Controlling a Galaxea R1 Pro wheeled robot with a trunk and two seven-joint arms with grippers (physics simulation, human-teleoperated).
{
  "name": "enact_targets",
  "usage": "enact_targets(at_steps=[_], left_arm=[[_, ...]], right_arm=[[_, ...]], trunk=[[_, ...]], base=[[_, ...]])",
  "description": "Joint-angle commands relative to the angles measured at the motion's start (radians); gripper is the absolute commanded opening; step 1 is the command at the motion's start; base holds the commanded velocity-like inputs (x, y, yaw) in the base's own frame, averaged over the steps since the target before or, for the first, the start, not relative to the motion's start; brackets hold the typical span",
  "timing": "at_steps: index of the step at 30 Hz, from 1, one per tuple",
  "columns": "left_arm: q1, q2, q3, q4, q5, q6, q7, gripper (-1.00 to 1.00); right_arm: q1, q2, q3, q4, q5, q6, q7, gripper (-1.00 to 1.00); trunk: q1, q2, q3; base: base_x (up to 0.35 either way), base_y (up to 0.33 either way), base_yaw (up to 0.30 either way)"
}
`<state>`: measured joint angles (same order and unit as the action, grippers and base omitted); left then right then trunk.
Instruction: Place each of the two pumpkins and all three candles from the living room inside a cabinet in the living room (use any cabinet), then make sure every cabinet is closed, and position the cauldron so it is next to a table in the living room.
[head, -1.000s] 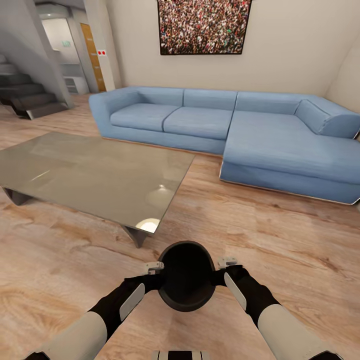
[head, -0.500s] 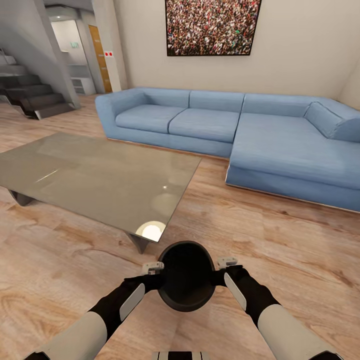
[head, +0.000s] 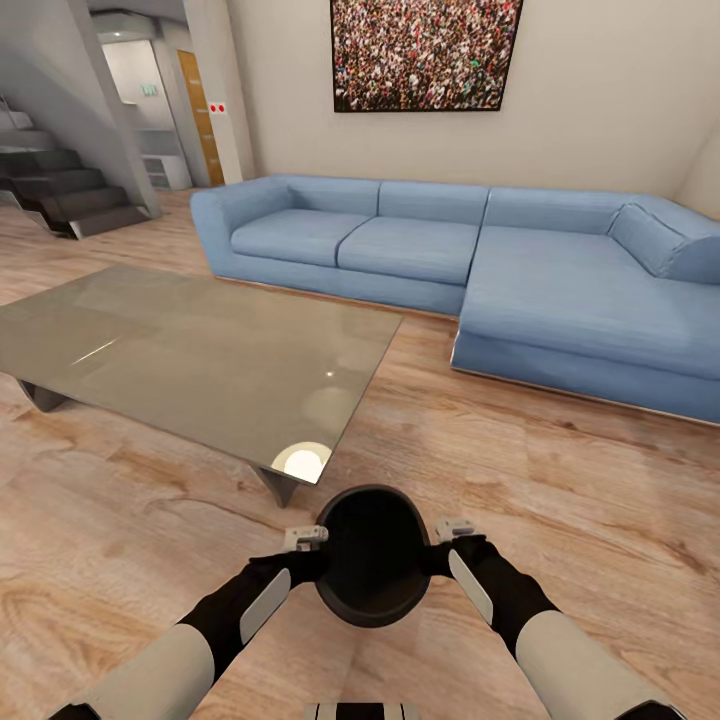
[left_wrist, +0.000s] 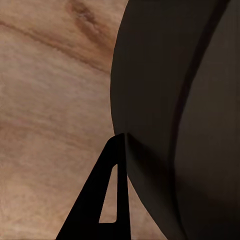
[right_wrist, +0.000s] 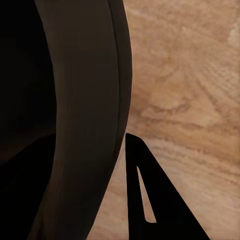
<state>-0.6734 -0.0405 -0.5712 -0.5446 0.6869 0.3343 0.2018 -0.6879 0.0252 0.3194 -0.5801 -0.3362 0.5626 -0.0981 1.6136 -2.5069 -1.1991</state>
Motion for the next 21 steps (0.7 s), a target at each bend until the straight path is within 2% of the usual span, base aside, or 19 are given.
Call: enact_targets(at_steps=[1,7,11,12,13,21], left_arm=[[0.000,0.001,0.051,0.001,-0.017,0.003,0.029,-1.00],[0.000,0.001,0.053,0.007,-0.017,0.003,0.030,-1.00],[0.000,-0.001,0.089,0.012,-0.017,0.003,0.030,-1.00],[0.000,-0.001,0.093,0.012,-0.017,0.003,0.030,-1.00],[0.000,-0.001,0.095,0.012,-0.017,0.003,0.030,1.00],[0.000,-0.001,0.099,0.011,-0.018,0.003,0.030,1.00]], right_arm=[[-0.001,-0.001,-0.010,-0.001,0.044,-0.033,0.001,-1.00],[-0.001,-0.001,-0.011,0.005,0.044,-0.033,0.000,-1.00],[-0.002,0.000,-0.011,0.029,0.046,-0.033,-0.001,-1.00],[-0.002,0.003,-0.011,0.031,0.046,-0.033,-0.001,1.00],[-0.002,0.005,-0.011,0.031,0.046,-0.033,-0.001,1.00],[-0.002,0.007,-0.011,0.032,0.048,-0.033,-0.001,1.00]], trunk=[[0.000,0.000,0.000],[0.000,0.000,0.000],[0.000,0.000,0.000],[0.000,0.000,0.000],[0.000,0.000,0.000],[0.000,0.000,0.000]], base=[[0.000,0.000,0.000],[0.000,0.000,0.000],[0.000,0.000,0.000],[0.000,0.000,0.000],[0.000,0.000,0.000],[0.000,0.000,0.000]])
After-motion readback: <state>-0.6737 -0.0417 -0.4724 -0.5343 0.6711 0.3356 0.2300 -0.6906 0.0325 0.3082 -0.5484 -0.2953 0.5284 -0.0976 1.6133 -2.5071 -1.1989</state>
